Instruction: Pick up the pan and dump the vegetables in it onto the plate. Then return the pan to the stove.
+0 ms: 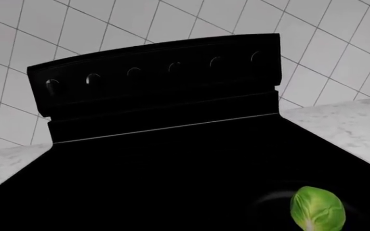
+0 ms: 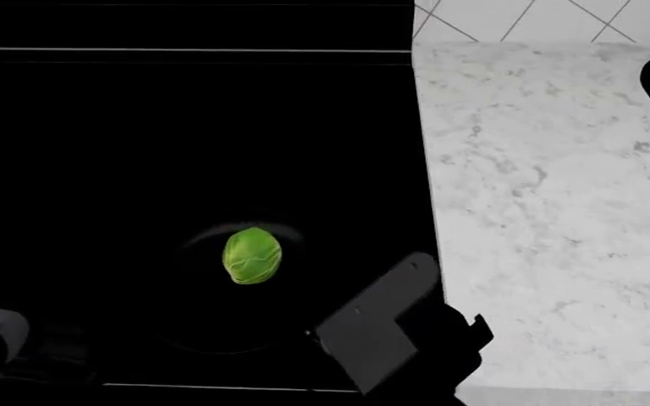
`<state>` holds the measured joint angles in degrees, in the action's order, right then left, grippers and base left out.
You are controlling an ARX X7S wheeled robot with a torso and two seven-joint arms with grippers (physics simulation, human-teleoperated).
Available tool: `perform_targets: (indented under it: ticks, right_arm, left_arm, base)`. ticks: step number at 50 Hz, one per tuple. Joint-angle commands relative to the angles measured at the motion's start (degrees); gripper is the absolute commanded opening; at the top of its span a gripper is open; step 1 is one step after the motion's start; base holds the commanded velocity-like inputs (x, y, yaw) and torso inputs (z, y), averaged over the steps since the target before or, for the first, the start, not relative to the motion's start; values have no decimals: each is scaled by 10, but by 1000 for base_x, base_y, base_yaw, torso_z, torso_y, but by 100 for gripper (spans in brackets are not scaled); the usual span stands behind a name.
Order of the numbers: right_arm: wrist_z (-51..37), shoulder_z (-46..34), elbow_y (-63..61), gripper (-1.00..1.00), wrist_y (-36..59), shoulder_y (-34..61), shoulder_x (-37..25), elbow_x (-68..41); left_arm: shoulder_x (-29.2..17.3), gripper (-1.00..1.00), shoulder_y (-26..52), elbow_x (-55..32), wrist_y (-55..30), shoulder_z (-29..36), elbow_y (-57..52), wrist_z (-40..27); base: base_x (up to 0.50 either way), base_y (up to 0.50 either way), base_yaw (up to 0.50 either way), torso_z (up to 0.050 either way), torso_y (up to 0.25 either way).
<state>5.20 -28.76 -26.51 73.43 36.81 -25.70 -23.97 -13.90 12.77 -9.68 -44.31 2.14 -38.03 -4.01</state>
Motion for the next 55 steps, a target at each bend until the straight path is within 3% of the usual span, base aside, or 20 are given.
perform_targets:
  ticks: [1,22,23,32,34,40,41,43,55]
  right_arm:
    - [34,-19,84,100,-60,23,19,27]
    - [66,-64,236,100,-121,93,45,56]
    - [64,-70,234,-100,-129,86,42,60]
    - [37,-55,176,-100,-126,59,36,58]
    - [17,-36,99,-100,-109,45,24,53]
    - [7,-15,53,-100,-98,50,19,46]
    - [-14,22,-21,-100,-74,58,15,40]
    - [-24,41,-49,-100,-61,63,19,35]
    - [-55,78,-125,-100,-4,105,29,30]
  left_arm:
    - [9,100,-3,10,9,-10,9,11]
    - [5,100,-7,4,12,-5,12,6]
    - [5,100,-7,3,13,-6,15,6]
    - [6,100,-16,1,46,-7,46,9]
    - [6,100,-15,-1,52,-8,52,10]
    - [4,100,-13,-2,49,-8,49,8]
    - [5,100,-13,-2,46,-5,45,6]
    - [5,100,-13,-2,46,-5,45,6]
    - [2,100,-12,-5,38,-1,36,0]
  base:
    - [0,0,0,0,0]
    - [7,3,5,0,0]
    - [16,8,15,0,0]
    - [13,9,15,0,0]
    - [6,9,14,0,0]
    - [9,6,9,0,0]
    - [0,5,7,0,0]
    - [6,0,3,0,0]
    - [1,0,0,0,1]
